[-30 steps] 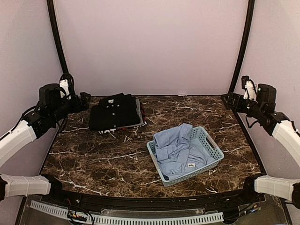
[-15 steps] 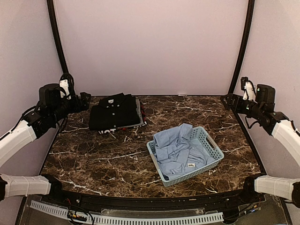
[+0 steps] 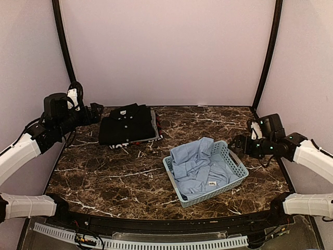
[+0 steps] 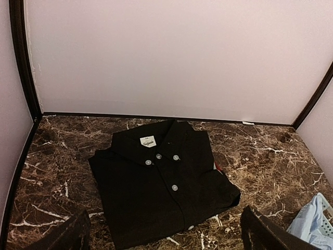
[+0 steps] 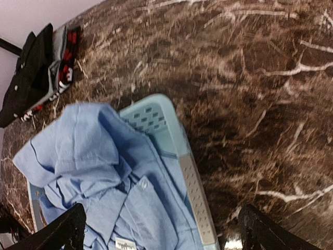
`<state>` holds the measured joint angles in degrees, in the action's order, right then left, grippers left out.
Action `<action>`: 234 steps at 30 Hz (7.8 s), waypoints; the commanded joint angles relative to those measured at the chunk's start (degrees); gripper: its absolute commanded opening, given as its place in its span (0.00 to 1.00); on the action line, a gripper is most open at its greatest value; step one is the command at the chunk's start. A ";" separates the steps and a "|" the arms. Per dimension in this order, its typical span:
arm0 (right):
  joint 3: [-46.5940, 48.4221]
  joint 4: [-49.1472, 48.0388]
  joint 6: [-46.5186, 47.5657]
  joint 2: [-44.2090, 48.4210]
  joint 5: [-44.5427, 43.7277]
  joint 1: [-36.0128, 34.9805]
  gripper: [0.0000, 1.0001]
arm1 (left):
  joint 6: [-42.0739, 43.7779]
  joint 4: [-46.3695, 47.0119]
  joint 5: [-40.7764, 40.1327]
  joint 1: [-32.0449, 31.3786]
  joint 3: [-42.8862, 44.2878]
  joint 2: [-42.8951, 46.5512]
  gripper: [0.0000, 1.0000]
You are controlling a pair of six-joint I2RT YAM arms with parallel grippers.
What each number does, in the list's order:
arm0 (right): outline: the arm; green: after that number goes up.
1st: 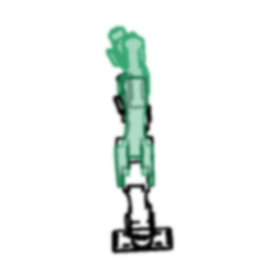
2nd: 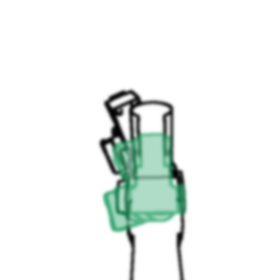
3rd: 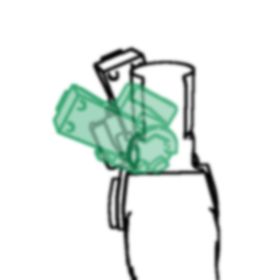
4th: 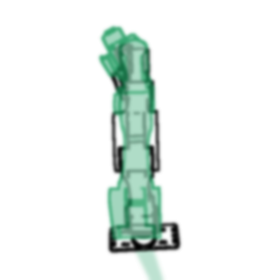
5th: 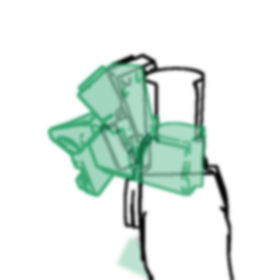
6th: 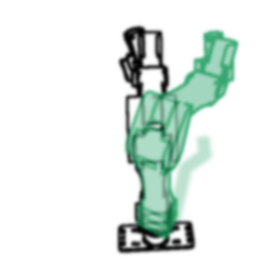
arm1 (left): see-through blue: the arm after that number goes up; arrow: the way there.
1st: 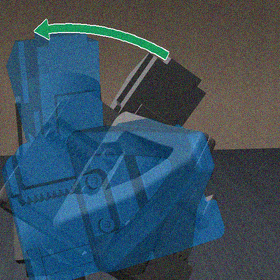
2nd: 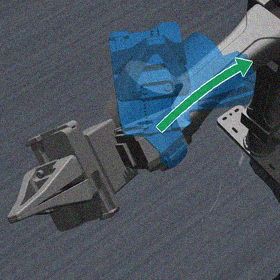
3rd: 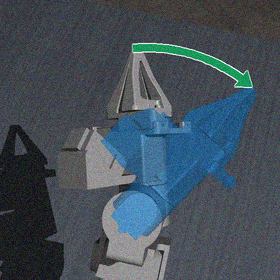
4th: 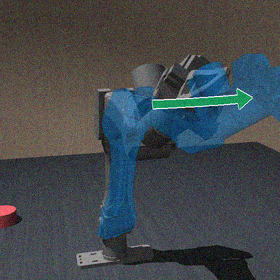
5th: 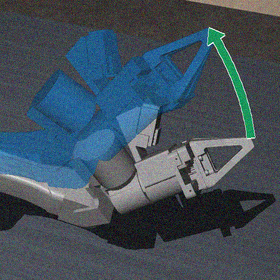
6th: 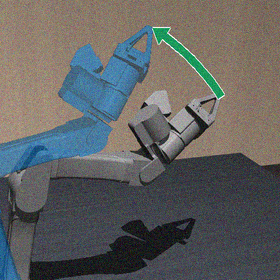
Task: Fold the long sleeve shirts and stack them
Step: Move the square-folded shirt to the center of the board, then move the square-folded shirt to the corner of the board, then move the bin to the corner of the board, then pick up the crumpled shirt from the bin.
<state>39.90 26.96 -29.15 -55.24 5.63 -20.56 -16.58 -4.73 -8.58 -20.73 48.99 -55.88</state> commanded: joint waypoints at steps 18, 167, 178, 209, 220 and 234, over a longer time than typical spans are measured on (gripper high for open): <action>-6.65 5.58 -18.18 -6.95 -19.80 -14.29 0.86 | -2.73 2.69 6.93 0.23 -0.52 -0.05 0.99; 28.79 4.21 15.34 -41.12 -27.45 18.12 0.70 | 29.01 -2.26 -17.55 6.52 30.71 -67.91 0.92; 28.47 4.65 15.26 -40.29 -27.81 16.22 0.73 | 21.11 6.08 -2.99 2.38 19.93 -49.58 0.95; 35.80 11.04 17.88 -48.56 -46.50 28.34 0.58 | 11.76 2.64 0.49 -5.26 19.67 -41.28 0.96; 29.64 4.38 17.70 -34.86 -26.59 23.31 0.76 | 9.63 0.31 -2.41 -5.46 20.64 -40.77 0.97; 19.98 0.41 13.49 -28.21 -12.19 7.88 0.89 | 7.57 -2.74 -1.94 -5.54 20.63 -39.58 0.97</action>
<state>62.13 28.80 -14.24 -80.49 -8.69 -11.31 -7.86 -5.45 -10.94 -26.04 69.58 -99.22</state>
